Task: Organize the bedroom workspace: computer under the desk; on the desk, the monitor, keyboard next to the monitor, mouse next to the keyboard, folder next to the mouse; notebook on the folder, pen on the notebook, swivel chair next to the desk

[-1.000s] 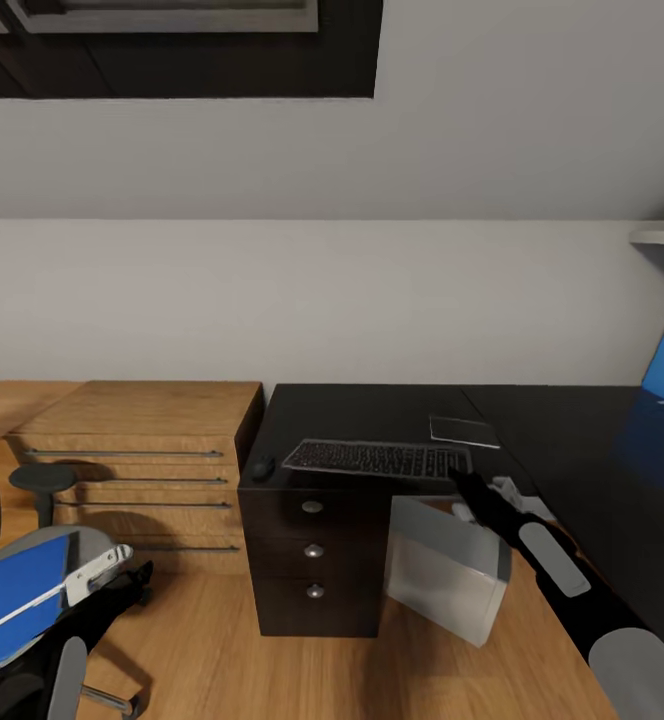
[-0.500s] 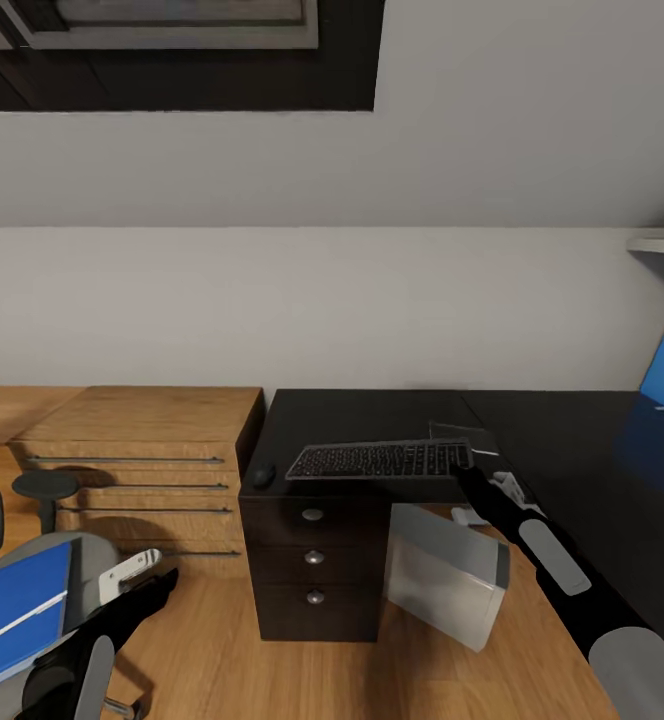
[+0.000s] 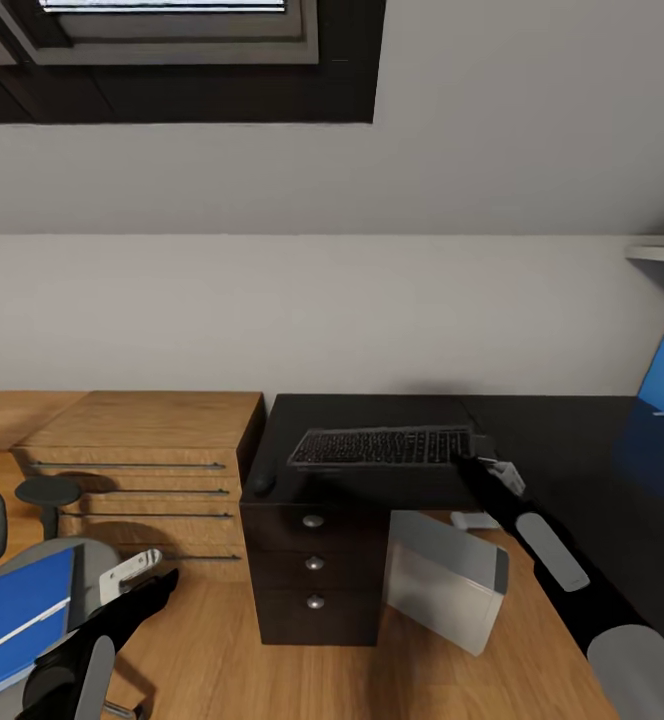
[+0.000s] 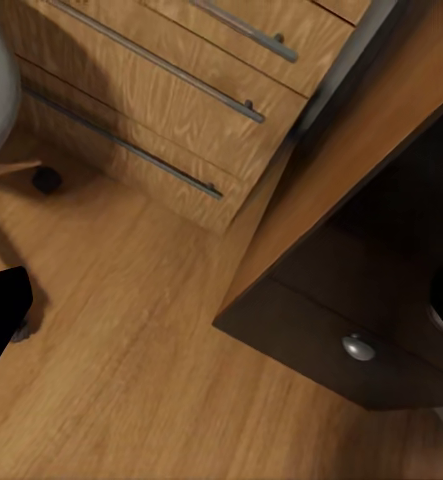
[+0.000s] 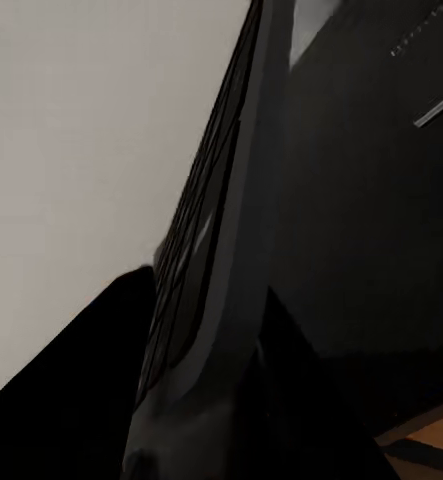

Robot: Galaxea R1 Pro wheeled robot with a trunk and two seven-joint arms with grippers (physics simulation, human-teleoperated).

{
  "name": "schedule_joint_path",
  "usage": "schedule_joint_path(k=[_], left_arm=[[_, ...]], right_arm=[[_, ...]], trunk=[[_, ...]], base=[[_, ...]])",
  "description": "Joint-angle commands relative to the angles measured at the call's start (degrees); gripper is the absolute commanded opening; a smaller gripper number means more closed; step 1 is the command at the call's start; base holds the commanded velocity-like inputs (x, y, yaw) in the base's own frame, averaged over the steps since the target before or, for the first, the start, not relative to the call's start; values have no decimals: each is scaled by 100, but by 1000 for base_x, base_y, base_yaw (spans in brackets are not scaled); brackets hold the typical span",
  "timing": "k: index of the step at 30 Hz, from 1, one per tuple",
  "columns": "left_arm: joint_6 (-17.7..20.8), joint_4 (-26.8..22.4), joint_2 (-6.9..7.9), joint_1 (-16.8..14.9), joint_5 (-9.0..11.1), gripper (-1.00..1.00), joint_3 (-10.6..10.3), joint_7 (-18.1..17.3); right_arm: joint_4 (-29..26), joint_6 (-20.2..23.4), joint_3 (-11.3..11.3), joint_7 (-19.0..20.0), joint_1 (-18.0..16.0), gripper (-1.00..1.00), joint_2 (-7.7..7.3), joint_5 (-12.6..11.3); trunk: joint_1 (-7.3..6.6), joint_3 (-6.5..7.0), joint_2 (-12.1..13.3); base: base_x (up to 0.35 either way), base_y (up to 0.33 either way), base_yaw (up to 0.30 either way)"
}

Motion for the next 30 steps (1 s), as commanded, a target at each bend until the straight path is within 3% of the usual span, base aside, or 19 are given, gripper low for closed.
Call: schedule_joint_path(k=[1, 6, 8, 12, 15, 17, 22, 26, 30], left_arm=[[35, -8, -3, -5, 59, 100, 4, 18], [43, 2, -13, -5, 53, 100, -64, 27], [45, 144, -11, -5, 49, 100, -139, 31], [40, 590, 7, -5, -7, 100, -171, 60], [3, 1064, 23, -5, -222, 100, -175, 69], [-342, 1577, 33, -5, -449, 100, -170, 67], [-1781, 2607, 191, -5, -569, 100, -167, 46], [-2303, 2884, 241, -5, -580, 100, -172, 45], [-2422, 2960, 252, -5, -575, 100, -173, 46]], right_arm=[[-97, -185, 25, -6, 3, -100, 25, -29], [-600, -1217, 23, -29, 266, -100, 262, -30], [-1166, -2124, 25, -91, 588, -100, 411, -35], [-1854, -3032, 28, -369, 948, -100, 634, -41], [-2152, -3667, 24, -524, 1166, -100, 869, -29], [-2220, -4146, 23, -579, 1244, -100, 990, -30], [-2237, -4491, 22, -587, 1283, -100, 1086, -71], [-2243, -4541, 22, -581, 1301, -100, 1112, -78], [-2231, -4551, 22, -584, 1306, -100, 1121, -72]], trunk=[[-23, 11, 38], [-132, 101, 239], [-176, 137, 319], [-264, 209, 479], [-330, 263, 600], [-374, 299, 680], [-484, 388, 880], [-572, 460, 1041], [-659, 532, 1201]], base=[[0, 0, 0], [0, 0, 0], [0, 0, 0], [0, 0, 0], [0, 0, 0], [0, 0, 0], [0, 0, 0], [0, 0, 0], [-1, 0, 0]])
